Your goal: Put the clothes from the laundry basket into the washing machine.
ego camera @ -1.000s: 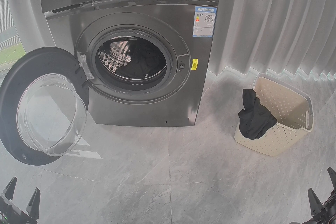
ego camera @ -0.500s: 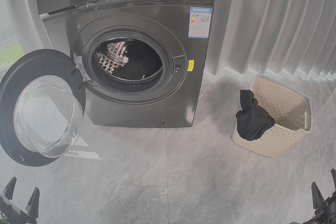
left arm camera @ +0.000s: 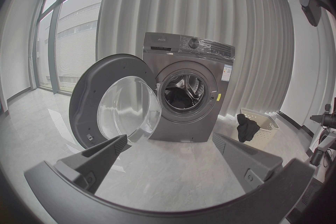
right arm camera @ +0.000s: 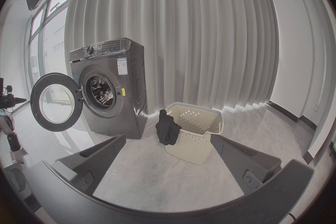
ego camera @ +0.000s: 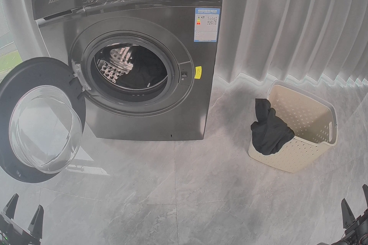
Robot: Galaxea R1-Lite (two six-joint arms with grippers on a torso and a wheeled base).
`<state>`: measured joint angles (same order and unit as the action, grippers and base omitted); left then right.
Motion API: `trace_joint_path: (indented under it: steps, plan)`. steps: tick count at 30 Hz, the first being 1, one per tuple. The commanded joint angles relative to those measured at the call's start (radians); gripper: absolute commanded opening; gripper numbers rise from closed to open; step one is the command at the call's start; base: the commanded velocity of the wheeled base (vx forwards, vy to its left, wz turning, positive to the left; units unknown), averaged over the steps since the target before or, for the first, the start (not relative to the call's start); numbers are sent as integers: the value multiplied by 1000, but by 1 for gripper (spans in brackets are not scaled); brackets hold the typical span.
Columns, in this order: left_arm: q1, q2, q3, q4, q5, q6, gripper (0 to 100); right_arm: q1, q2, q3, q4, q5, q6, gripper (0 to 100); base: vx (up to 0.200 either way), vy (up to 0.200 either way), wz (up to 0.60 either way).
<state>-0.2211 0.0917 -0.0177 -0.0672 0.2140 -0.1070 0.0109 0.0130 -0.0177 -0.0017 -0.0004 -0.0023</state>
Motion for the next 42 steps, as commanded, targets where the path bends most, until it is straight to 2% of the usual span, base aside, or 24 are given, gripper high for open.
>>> trace_joint_path:
  steps: [1, 11, 17, 26, 32, 39, 42]
  plan:
    - [0, 3, 18, 0, 5, 1, 100, 0, -2, 18, 0, 0, -1, 100, 0, 0, 0]
    - [0, 3, 18, 0, 5, 0, 100, 1, -2, 18, 0, 0, 1, 100, 0, 0, 0]
    - [-1, 3, 18, 0, 5, -2, 100, 1, -2, 18, 0, 0, 1, 100, 0, 0, -600]
    - [0, 3, 18, 0, 5, -2, 100, 0, -2, 18, 0, 0, 1, 100, 0, 0, 0]
    - [-1, 3, 18, 0, 5, -3, 100, 1, -2, 18, 0, 0, -1, 100, 0, 0, -600]
    - [0, 3, 18, 0, 7, 9, 100, 0, -2, 18, 0, 0, -1, 100, 0, 0, 0]
    - [0, 3, 18, 0, 10, 4, 100, 0, -2, 18, 0, 0, -1, 100, 133, 0, 0]
